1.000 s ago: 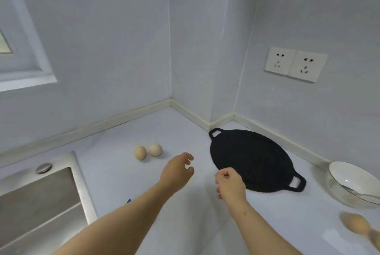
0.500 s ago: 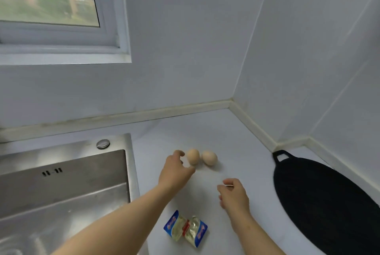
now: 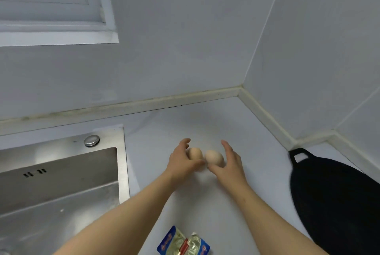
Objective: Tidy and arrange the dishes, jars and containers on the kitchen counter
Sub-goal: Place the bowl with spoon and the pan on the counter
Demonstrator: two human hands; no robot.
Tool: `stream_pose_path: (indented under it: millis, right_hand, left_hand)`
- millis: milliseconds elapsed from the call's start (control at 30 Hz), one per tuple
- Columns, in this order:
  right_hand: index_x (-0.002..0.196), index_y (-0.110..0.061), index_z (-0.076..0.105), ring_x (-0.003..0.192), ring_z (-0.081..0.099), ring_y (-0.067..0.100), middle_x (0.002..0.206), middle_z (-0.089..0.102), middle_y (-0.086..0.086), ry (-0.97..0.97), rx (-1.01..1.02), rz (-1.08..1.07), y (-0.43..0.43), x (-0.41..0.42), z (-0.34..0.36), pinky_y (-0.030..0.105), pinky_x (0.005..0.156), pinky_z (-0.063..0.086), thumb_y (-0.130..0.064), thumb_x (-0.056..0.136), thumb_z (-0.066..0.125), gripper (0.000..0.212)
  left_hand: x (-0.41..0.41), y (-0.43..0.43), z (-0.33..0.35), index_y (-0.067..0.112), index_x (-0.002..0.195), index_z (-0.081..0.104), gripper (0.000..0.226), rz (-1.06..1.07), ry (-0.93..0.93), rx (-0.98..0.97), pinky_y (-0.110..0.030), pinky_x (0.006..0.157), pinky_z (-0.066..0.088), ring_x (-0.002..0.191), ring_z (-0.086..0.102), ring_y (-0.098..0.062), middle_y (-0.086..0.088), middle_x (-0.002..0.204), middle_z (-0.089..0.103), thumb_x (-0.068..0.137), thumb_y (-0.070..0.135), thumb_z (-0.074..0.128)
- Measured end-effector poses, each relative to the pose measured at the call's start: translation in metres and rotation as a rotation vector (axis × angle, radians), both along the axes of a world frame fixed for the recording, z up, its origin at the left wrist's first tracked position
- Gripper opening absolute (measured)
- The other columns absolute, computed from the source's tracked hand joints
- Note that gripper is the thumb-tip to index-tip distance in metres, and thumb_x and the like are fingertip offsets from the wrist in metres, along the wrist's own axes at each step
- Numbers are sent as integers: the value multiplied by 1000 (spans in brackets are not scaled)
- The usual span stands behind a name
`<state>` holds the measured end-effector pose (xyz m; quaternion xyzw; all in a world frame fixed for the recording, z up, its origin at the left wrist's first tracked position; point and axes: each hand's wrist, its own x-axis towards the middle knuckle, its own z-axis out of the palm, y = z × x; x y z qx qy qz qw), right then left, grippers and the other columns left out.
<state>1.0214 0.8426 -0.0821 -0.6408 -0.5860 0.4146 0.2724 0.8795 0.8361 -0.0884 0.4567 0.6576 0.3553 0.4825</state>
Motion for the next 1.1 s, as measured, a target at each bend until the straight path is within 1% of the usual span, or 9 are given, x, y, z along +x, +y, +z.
stream_pose_path:
  millis: [133,233,333,467,700,767,867,967,1100]
  right_hand:
    - [140,-42,30,125,40,23,135,32,2,-118,-66,94,12,-1,-1,27,102,35,-25,82,64,69]
    - [132,-40,38,120,43,26,118,37,0,-217,-75,147,13,-5,-2,28,97,37,-26,82,60,56]
    - [124,-36,42,113,48,28,107,39,1,-214,-81,133,14,-4,-2,31,92,41,-26,83,57,44]
    - [119,-28,40,107,50,28,109,43,4,-210,-78,107,11,-3,0,31,85,42,-26,82,58,41]
    - [103,-20,34,104,50,28,111,43,5,-199,-78,62,9,-4,1,29,75,38,-24,79,60,36]
    - [105,-19,35,104,50,28,114,43,6,-198,-89,63,9,-3,1,29,75,38,-24,79,60,37]
    - [122,-23,39,109,49,27,121,41,7,-214,-100,86,8,-4,2,26,81,37,-25,80,60,47]
    - [124,-27,42,108,50,27,120,41,7,-226,-113,100,7,-4,4,26,83,38,-27,80,59,47]
    - [120,-26,44,104,50,26,114,41,6,-204,-126,84,5,-2,5,26,80,38,-25,78,62,45]
  left_hand:
    - [-2,5,-1,29,139,34,84,-72,50,-36,-38,101,44,118,49,-21,-3,128,47,66,21,74]
    - [-2,12,2,32,136,37,81,-67,49,-81,-39,102,44,119,47,-22,-4,125,48,61,30,65]
    - [-2,14,3,32,130,45,67,-100,93,-106,-39,100,46,118,48,-22,-4,123,50,64,32,57]
    - [-3,13,0,34,124,48,64,-107,150,-111,-46,94,49,116,47,-26,-4,119,49,60,33,56]
    - [-3,13,1,31,125,47,63,-126,192,-98,-45,95,48,117,46,-26,-4,119,46,64,28,62]
    - [1,13,3,33,127,44,67,-109,194,-107,-45,96,48,118,45,-26,-4,118,45,63,30,60]
    - [4,12,5,36,118,44,62,-107,225,-115,-46,93,49,114,46,-26,-1,110,44,57,33,55]
    - [3,15,2,35,114,44,56,-128,263,-119,-45,93,49,113,45,-25,0,104,43,62,32,62]
    - [5,12,-5,31,125,42,56,-180,446,-41,-39,96,42,116,40,-25,-1,118,46,76,30,69]
